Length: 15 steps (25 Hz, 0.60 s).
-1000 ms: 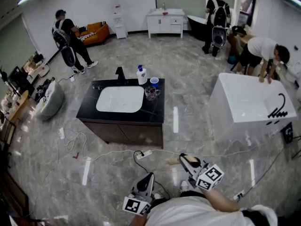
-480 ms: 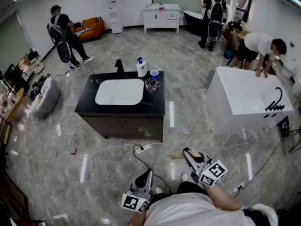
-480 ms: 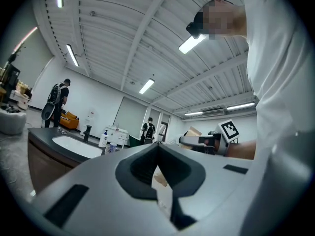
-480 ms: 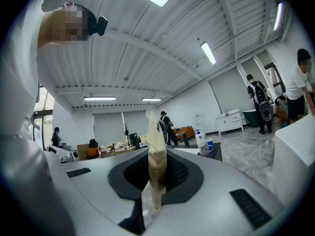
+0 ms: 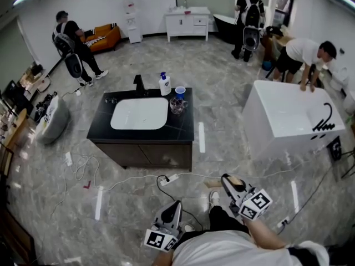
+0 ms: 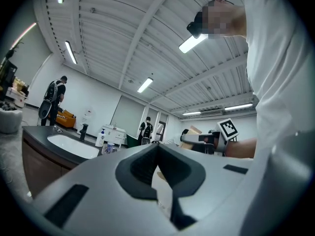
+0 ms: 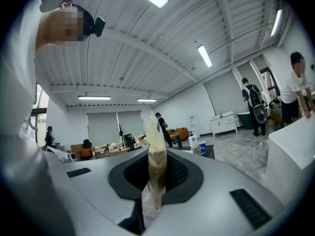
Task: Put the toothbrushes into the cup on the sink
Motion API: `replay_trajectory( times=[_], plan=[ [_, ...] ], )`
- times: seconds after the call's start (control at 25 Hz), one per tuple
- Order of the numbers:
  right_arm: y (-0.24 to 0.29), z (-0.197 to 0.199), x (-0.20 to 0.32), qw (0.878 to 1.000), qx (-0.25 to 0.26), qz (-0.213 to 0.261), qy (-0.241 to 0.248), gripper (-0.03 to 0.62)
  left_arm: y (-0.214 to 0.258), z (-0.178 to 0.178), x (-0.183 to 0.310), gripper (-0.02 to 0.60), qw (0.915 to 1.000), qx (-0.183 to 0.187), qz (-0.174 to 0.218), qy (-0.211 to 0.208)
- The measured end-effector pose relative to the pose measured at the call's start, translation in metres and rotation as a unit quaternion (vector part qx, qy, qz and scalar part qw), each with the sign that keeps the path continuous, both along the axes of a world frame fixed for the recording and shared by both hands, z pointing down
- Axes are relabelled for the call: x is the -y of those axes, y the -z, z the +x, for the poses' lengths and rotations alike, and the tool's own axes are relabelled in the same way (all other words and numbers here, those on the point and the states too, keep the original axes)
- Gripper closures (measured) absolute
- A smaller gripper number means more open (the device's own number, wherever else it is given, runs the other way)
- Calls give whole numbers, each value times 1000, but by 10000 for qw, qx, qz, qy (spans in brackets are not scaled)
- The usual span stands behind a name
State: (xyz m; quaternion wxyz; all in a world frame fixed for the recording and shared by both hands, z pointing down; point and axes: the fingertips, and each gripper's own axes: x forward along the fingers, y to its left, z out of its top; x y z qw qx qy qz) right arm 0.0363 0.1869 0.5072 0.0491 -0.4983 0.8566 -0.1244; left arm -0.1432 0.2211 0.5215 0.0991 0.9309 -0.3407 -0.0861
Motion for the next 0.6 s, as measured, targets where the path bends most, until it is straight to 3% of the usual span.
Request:
replay_trajectory(
  times=[0.28, 0.6],
  plan=[
    [-6, 46, 56, 9999, 145, 24, 46, 543, -2, 37, 48, 583, 9998, 36, -137, 167],
    [-9, 95, 147, 9979, 409, 56, 501, 543, 14, 90, 153, 583, 9981, 238, -80, 568]
  ],
)
